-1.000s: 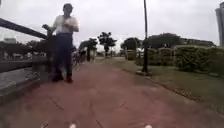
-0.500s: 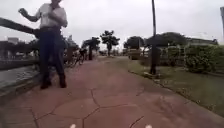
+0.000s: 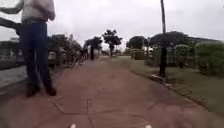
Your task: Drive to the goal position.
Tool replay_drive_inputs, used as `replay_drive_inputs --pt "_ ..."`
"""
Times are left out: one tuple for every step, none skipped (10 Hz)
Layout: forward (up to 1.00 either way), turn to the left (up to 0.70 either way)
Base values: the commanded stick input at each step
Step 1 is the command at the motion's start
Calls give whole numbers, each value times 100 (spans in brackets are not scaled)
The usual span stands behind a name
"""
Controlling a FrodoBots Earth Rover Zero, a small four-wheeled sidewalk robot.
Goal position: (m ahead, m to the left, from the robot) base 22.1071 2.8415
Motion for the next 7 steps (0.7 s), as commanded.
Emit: replay_drive_inputs --pt "100 0" --pt "100 0" --pt "100 0" --pt "100 0" --pt "100 0" --pt "100 0" --pt "100 0"
